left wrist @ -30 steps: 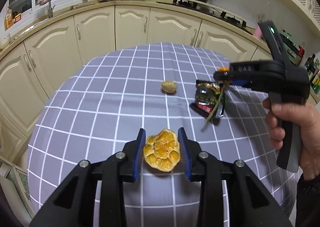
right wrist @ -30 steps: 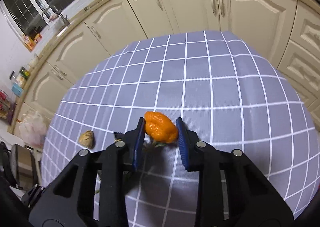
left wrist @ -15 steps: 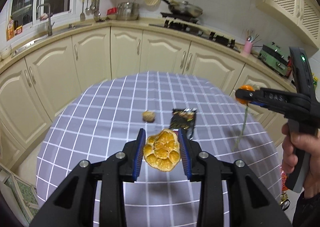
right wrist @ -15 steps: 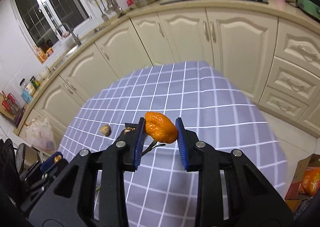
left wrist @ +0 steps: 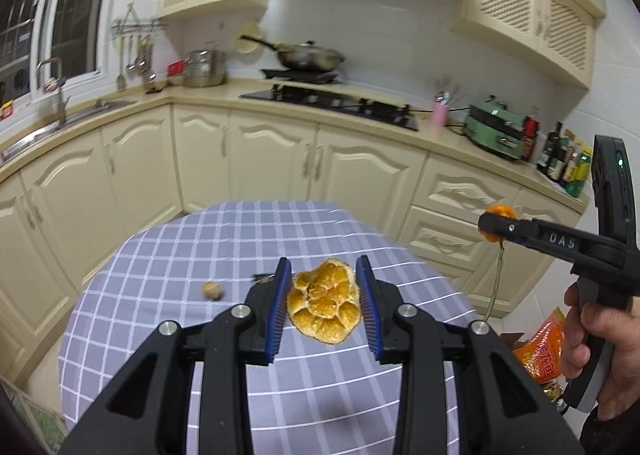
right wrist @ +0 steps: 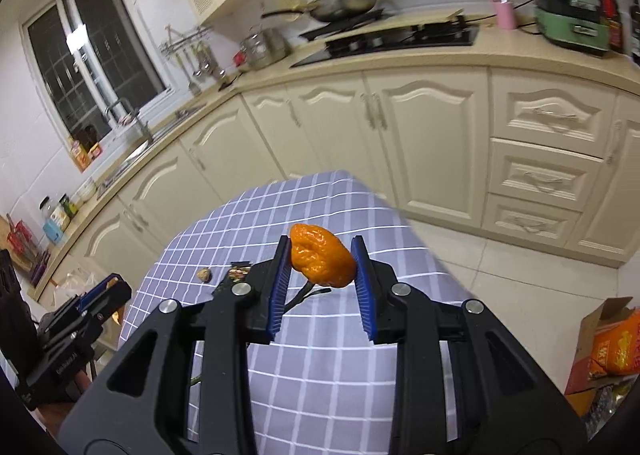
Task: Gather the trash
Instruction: 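Carry the orange slice and flower to the blue bin and release both, then return both grippers from the bin to the table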
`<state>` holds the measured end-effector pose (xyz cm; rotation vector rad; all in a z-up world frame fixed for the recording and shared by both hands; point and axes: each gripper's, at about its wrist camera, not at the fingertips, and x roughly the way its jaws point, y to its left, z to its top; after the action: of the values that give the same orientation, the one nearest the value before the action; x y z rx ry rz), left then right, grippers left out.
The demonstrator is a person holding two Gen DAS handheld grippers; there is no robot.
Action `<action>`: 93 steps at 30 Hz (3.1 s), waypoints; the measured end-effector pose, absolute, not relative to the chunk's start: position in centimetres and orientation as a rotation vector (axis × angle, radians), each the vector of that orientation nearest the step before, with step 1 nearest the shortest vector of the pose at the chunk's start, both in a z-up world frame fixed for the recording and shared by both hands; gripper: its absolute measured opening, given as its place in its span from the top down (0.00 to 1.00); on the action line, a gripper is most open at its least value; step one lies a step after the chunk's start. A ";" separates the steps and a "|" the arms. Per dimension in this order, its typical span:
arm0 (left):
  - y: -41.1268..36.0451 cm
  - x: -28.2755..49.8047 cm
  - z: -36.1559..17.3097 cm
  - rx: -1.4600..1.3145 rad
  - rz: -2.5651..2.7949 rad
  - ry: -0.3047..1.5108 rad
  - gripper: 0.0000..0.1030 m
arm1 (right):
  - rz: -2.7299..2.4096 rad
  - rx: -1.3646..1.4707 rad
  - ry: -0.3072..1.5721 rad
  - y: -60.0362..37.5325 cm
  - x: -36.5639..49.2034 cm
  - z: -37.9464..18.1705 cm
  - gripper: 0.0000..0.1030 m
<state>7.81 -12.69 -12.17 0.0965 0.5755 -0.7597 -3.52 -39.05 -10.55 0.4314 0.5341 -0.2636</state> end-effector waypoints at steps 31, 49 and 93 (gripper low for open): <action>-40.6 -16.2 -25.5 0.515 -1.451 0.867 0.69 | -0.949 0.796 0.648 -54.2 -37.4 -24.2 0.71; -46.2 -21.2 -35.2 0.751 -1.509 1.080 0.23 | -0.975 0.942 0.771 -55.8 -39.6 -32.4 0.38; -27.3 -0.8 -14.1 0.199 -1.057 0.611 0.09 | -0.597 0.563 0.573 -46.2 -16.8 -14.0 0.12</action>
<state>-0.75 -27.32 -14.06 0.1989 0.6114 -1.0574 -16.84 -46.24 -13.99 0.5633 0.5726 -0.5975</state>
